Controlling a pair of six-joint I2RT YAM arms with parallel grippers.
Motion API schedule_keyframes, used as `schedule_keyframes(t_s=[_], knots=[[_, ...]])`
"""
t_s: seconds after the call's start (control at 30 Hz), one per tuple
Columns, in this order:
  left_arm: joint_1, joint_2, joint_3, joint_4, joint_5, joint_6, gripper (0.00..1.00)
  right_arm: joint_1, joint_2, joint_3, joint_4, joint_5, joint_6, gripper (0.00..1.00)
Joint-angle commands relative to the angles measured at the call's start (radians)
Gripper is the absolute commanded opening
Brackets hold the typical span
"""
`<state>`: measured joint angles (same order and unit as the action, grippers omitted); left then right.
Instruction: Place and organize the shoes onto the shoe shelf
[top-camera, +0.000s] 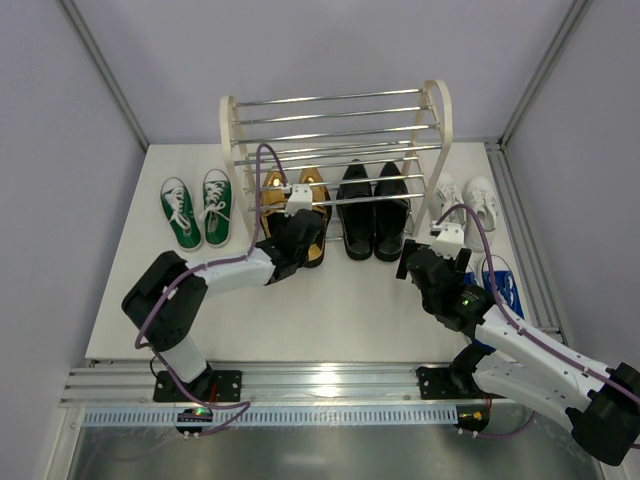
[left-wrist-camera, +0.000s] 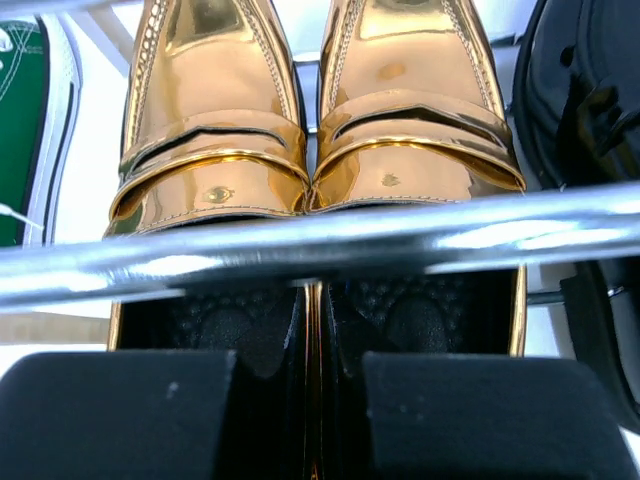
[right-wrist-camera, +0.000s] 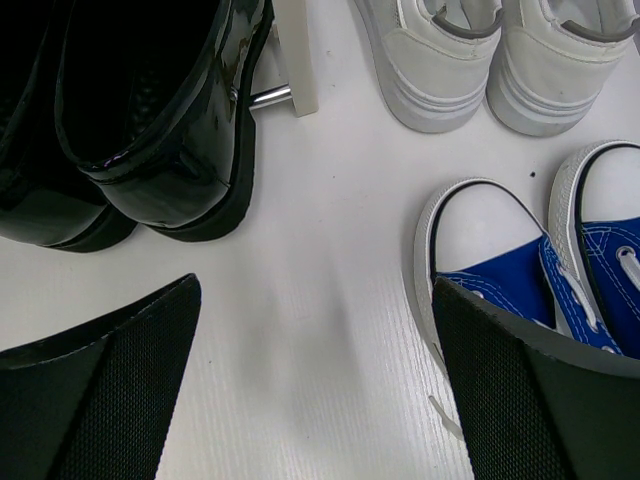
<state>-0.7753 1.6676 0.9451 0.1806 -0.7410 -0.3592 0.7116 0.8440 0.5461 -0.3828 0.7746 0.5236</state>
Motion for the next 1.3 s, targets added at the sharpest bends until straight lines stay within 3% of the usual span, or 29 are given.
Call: schedule_keyframes(t_s=[0.0, 0.47, 1.03, 1.13, 1.23, 1.27], knots=[[0.018, -0.031, 0.099, 0.195, -0.092, 0.011, 0.0, 0.006, -0.008, 0.017, 0.018, 0.02, -0.011, 0.97], [0.059, 0.066, 0.15, 0.226, -0.049, 0.049, 0.0, 0.006, -0.013, 0.015, 0.016, 0.023, -0.013, 0.97], [0.062, 0.072, 0.144, 0.229, 0.014, 0.112, 0.03, 0.006, -0.014, 0.014, 0.016, 0.025, -0.013, 0.97], [0.068, 0.067, 0.146, 0.224, 0.011, 0.111, 0.16, 0.006, -0.016, 0.014, 0.016, 0.025, -0.011, 0.97], [0.073, 0.063, 0.146, 0.218, -0.011, 0.111, 0.41, 0.006, -0.014, 0.014, 0.016, 0.025, -0.013, 0.97], [0.071, 0.063, 0.147, 0.209, -0.018, 0.109, 0.54, 0.006, -0.014, 0.014, 0.016, 0.023, -0.011, 0.97]])
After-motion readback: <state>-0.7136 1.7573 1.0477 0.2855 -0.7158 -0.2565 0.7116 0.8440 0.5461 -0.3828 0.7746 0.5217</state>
